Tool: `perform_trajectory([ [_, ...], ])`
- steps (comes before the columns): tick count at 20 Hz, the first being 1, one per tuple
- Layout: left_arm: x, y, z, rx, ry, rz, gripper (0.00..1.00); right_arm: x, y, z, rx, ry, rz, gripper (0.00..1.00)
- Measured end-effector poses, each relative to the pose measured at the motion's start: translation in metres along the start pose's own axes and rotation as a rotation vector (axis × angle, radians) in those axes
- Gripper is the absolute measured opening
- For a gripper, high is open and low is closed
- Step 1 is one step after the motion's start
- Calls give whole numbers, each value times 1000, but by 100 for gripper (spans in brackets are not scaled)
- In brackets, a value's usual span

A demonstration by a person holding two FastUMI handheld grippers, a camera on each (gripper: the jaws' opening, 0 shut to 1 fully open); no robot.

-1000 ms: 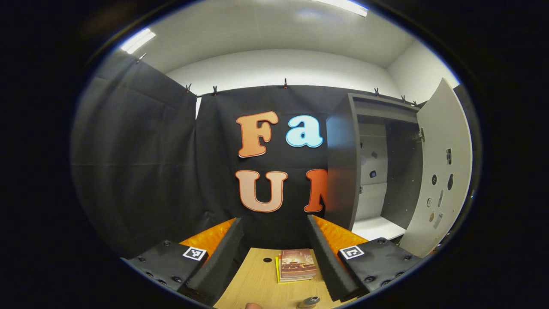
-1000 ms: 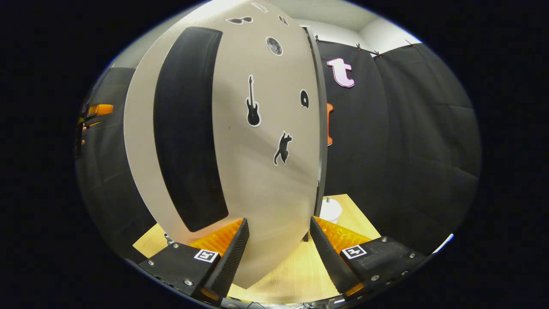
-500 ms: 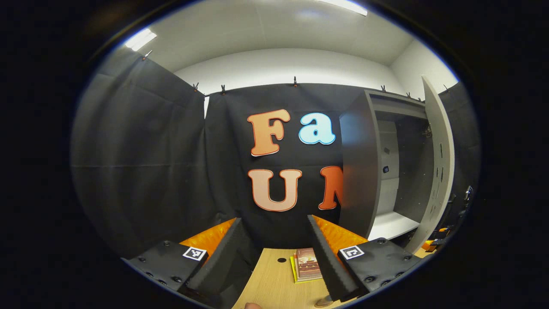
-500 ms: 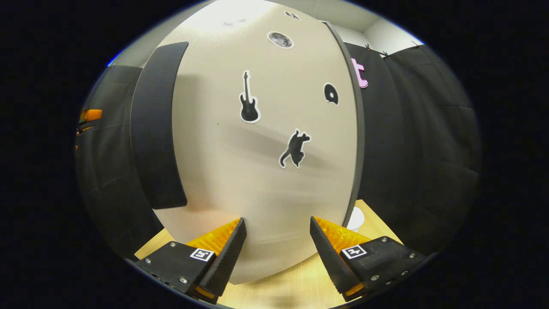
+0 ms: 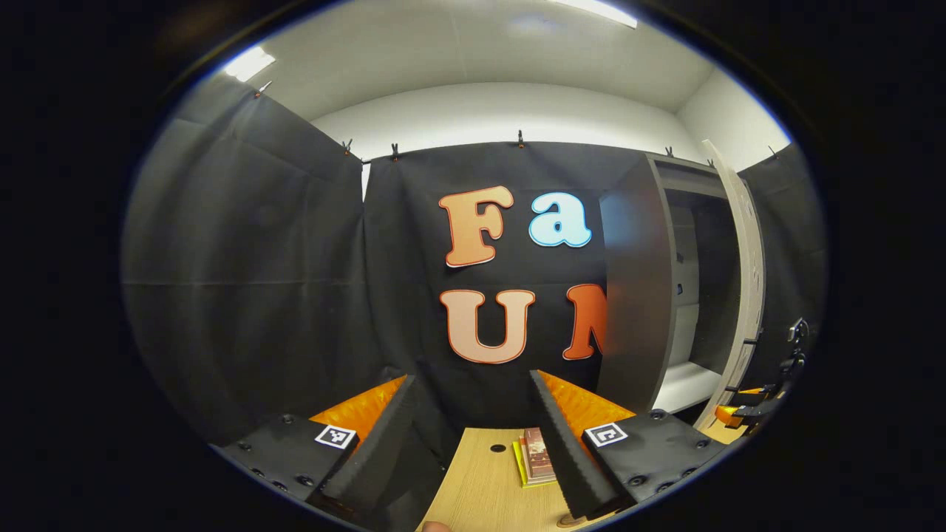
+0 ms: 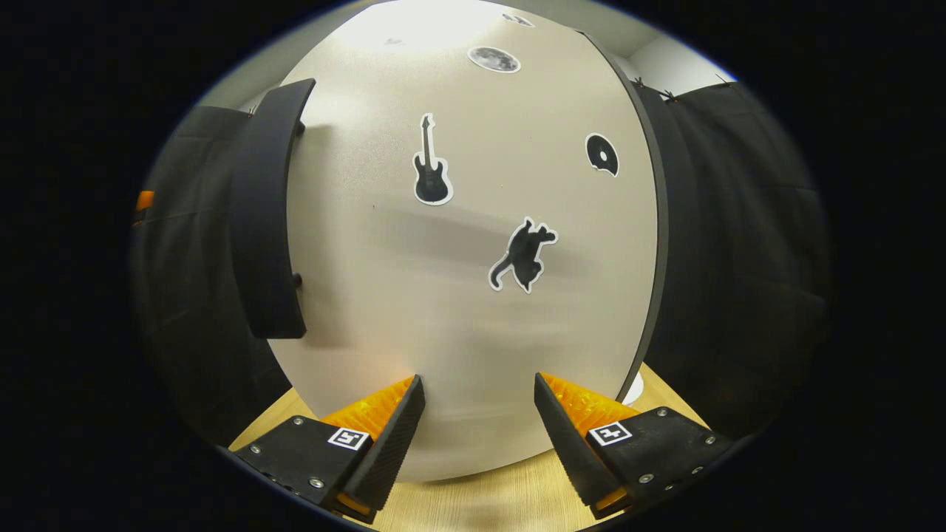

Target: Open the cabinet door with the right hand, grasp the bottle in the cabinet with the left hand and place it on the coaster, then close the cabinet door with the right hand.

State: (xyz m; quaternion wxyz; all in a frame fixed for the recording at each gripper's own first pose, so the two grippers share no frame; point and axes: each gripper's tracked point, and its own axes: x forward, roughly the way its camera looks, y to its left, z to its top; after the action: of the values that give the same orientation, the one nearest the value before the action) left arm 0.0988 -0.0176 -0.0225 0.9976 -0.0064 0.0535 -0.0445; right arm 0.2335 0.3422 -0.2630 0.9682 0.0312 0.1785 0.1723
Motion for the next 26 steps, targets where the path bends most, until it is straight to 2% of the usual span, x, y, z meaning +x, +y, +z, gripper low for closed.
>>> perform_trajectory([
  [12,3,22,0,11,-20,11,97,10,4,-1,-1,-17,-64,92],
  [14,4,26,-1,14,-18,17,94,11,5,0,-3,-17,-71,92],
  [17,5,32,-2,12,-17,29,96,13,6,0,-19,-22,-85,92],
  [25,6,41,-7,16,-5,48,94,19,6,0,-13,-33,-99,92],
  [26,5,42,-7,19,-4,50,97,19,6,0,-16,-33,-100,92],
])
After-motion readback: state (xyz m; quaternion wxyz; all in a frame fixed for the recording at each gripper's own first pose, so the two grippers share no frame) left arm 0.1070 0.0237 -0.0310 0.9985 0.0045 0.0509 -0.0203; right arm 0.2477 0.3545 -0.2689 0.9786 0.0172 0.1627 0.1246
